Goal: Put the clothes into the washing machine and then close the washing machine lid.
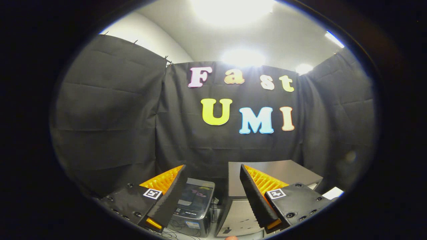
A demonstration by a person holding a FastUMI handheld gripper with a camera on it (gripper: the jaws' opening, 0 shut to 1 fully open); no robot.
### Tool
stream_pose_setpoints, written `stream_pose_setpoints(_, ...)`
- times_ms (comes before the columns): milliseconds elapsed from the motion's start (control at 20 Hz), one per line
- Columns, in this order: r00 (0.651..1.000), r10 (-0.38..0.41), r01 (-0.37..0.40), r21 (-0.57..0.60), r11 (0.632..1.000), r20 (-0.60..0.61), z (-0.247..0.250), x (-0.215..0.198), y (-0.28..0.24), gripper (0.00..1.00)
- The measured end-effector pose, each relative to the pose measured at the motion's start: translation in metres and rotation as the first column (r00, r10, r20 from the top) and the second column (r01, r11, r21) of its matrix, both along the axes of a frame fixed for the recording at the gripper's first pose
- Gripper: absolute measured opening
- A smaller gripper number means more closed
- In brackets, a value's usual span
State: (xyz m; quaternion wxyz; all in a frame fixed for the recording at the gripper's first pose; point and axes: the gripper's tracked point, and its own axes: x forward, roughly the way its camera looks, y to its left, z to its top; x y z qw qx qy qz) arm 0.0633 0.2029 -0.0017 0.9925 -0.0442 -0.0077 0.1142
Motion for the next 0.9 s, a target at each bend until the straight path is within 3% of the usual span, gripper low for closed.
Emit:
stream_pose_setpoints(450, 0.998, -0.064, 0.063, 0.040, 0.997, 0.019, 0.020, -0.031, -0.077, 0.98)
stream_pose_setpoints(900, 0.994, -0.104, 0.103, 0.057, 0.993, 0.018, 0.023, -0.038, -0.099, 0.98)
